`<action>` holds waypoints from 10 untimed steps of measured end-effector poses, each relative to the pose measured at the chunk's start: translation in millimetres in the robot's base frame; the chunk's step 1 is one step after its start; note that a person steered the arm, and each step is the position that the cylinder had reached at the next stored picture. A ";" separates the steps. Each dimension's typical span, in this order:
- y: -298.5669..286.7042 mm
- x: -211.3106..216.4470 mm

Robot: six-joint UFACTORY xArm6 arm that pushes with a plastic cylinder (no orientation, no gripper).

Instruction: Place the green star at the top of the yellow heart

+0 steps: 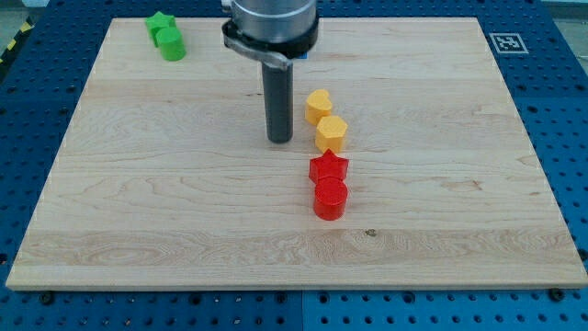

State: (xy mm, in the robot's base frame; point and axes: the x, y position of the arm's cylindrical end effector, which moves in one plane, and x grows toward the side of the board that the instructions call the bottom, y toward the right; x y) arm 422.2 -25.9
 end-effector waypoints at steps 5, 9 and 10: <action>-27.0 -135.2; -56.7 -132.1; -79.6 -99.2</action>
State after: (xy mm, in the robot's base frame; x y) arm 323.0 -105.5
